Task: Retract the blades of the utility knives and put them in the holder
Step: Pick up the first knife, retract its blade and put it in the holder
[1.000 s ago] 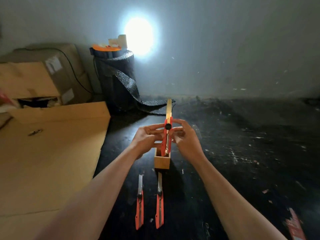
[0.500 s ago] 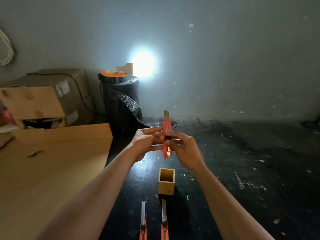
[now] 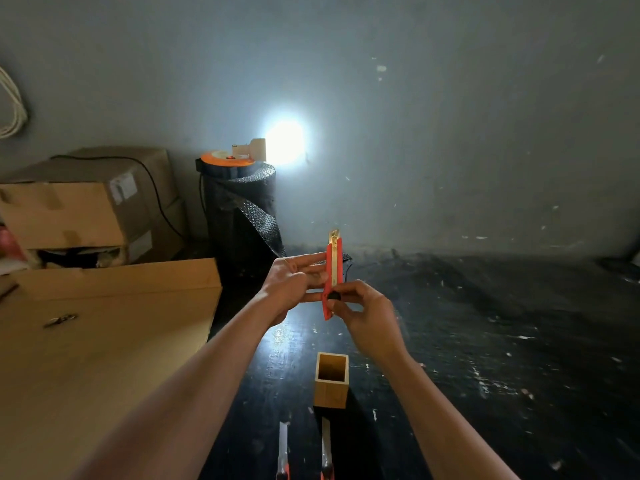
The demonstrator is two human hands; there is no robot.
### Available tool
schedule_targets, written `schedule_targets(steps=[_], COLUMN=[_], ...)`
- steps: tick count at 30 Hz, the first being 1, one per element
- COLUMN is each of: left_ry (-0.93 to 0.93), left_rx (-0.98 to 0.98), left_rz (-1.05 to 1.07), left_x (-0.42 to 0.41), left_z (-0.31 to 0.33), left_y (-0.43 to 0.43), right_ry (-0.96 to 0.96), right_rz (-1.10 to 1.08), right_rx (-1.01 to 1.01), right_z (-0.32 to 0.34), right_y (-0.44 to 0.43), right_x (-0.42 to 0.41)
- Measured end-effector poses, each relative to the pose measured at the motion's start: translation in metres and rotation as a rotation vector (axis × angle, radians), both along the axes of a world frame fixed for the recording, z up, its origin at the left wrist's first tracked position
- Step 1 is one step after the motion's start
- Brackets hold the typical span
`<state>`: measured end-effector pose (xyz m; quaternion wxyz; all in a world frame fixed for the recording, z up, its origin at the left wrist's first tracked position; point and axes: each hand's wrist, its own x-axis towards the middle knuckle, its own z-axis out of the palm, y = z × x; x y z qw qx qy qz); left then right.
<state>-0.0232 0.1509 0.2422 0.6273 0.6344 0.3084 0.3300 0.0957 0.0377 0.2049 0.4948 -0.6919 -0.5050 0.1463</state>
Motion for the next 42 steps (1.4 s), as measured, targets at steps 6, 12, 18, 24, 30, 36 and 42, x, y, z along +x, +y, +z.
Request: schedule_targets(steps=[6,12,18,24,30,36,42], left_ry=[0.003,0.011,0.005,0.017,0.023,0.022,0.027], left_rx=[0.015,0.064,0.079,0.072,0.077,0.068,0.058], left_rz=[0.003,0.006,0.016,0.005,0.015,0.005,0.0], left_x=[0.001,0.0,-0.001,-0.001,-0.003,-0.003,-0.004], left_z=[-0.002,0.0,0.003,0.001,0.0,-0.004,-0.016], left_y=[0.0,-0.001,-0.001,-0.004,-0.002,-0.002,0.003], right_ry=[-0.042,-0.034,-0.085,-0.003,-0.026,0.046,0.123], right_rz=[-0.009,-0.035,0.006,-0.035,0.033,-0.018,-0.032], right_rx=[-0.006,-0.008,0.011,0.03,0.016,0.023,0.051], right_z=[0.0,0.002,0.0,0.0,-0.003,-0.006,-0.012], right_y=[-0.002,0.001,-0.001,0.0,-0.003,0.003,0.009], right_x=[-0.003,-0.002,-0.002,-0.004,-0.001,-0.002,0.001])
